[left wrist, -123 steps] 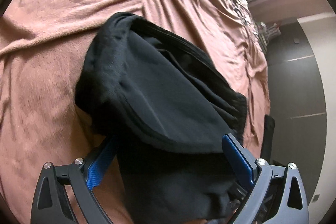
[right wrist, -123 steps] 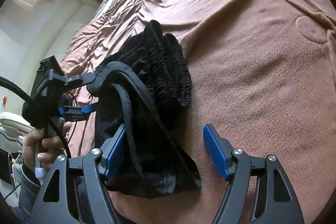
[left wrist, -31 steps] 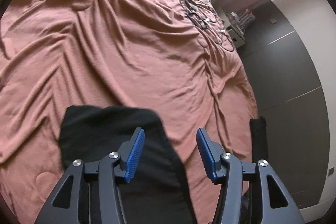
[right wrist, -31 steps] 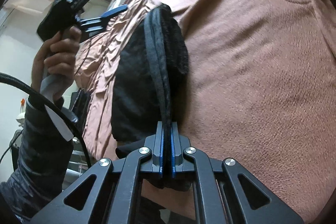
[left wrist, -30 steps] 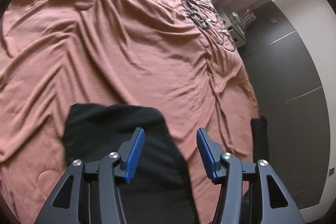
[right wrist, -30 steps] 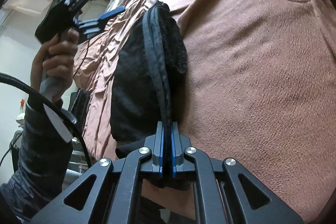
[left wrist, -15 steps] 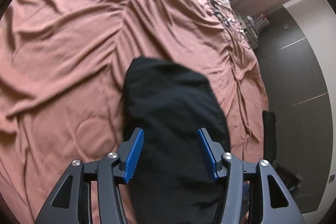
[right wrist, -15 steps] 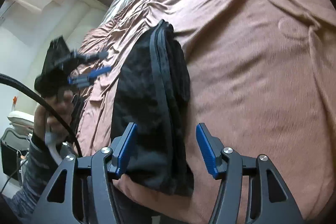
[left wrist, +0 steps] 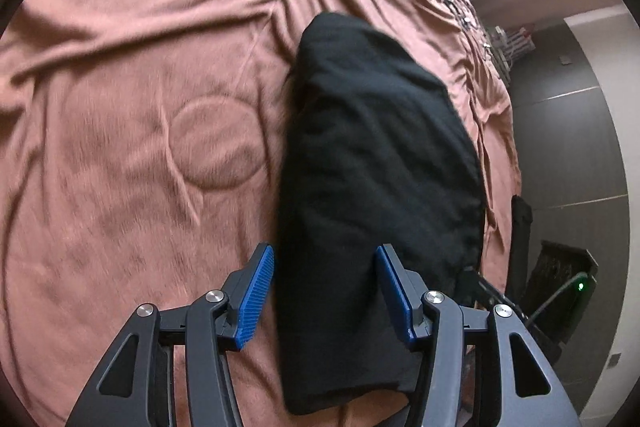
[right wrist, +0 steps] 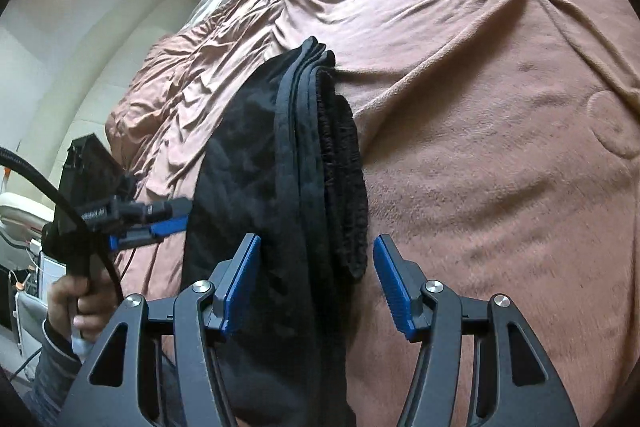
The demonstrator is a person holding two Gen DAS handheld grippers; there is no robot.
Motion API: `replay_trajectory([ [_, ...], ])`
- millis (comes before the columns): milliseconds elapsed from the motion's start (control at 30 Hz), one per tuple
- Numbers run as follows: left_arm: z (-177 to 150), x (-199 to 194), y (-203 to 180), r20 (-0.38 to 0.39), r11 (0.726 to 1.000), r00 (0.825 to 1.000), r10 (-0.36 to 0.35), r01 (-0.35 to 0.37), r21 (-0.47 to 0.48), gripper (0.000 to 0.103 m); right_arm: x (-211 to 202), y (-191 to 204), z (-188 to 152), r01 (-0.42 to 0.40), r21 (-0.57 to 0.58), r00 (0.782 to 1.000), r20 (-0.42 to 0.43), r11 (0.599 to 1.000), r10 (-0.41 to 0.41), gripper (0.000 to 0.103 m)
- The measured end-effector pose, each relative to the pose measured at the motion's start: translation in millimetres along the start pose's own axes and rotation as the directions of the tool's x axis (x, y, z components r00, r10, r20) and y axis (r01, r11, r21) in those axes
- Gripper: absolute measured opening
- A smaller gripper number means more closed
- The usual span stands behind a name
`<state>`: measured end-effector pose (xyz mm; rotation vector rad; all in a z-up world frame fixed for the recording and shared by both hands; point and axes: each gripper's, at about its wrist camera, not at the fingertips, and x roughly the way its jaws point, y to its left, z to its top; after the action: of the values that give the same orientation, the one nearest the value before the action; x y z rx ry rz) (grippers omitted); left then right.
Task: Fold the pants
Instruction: 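Open the right gripper and press both grippers along the folded pants, then grasp the folded pants edge with the left gripper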
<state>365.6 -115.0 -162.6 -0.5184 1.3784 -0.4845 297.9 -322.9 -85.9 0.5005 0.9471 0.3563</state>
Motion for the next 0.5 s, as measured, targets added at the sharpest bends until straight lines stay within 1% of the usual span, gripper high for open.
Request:
replay_trajectory([
  [33, -2.3, 2.8, 3.1, -0.016, 1.000, 1.000, -0.007, 0.006, -0.013, 0.055, 1.6, -3.0, 1.6, -0.001, 0.002, 1.000, -0.002, 1.000, 0.001, 0.056],
  [100, -6.7, 6.0, 7.7, -0.033, 0.999, 0.999, -0.033, 0.031, -0.042, 0.050, 5.5, -5.8, 2.3, 0.000, 0.002, 1.000, -0.008, 1.000, 0.000, 0.056],
  [200, -13.3, 7.3, 8.7, -0.046, 0.997, 0.997, -0.061, 0.059, -0.056, 0.047, 4.8, -8.4, 0.5, -0.006, 0.000, 1.000, -0.002, 1.000, 0.006, 0.056],
  [233, -14.9, 6.4, 8.1, -0.047, 0.996, 0.996, -0.071, 0.068, -0.057, 0.047, 5.6, -9.7, 0.3, -0.013, 0.004, 1.000, -0.002, 1.000, 0.013, 0.051],
  [300, -20.0, 5.3, 7.8, -0.057, 0.995, 0.995, -0.083, 0.080, -0.057, 0.046, 8.7, -15.1, -0.3, -0.040, 0.031, 0.999, -0.009, 0.999, 0.040, 0.045],
  [433, -33.0, 9.2, 9.6, -0.091, 0.994, 0.991, -0.094, 0.088, -0.066, 0.046, 10.0, -22.7, -1.7, -0.073, 0.068, 0.997, -0.004, 0.995, 0.073, 0.042],
  [467, -36.1, 10.0, 9.4, -0.096, 0.995, 0.991, -0.091, 0.086, -0.058, 0.045, 10.7, -23.6, -1.9, -0.077, 0.073, 0.997, -0.004, 0.994, 0.077, 0.042],
  [500, -39.5, 11.2, 7.8, -0.100, 0.996, 0.991, -0.083, 0.079, -0.048, 0.042, 11.0, -24.1, -2.2, -0.081, 0.079, 0.997, -0.004, 0.994, 0.082, 0.042],
])
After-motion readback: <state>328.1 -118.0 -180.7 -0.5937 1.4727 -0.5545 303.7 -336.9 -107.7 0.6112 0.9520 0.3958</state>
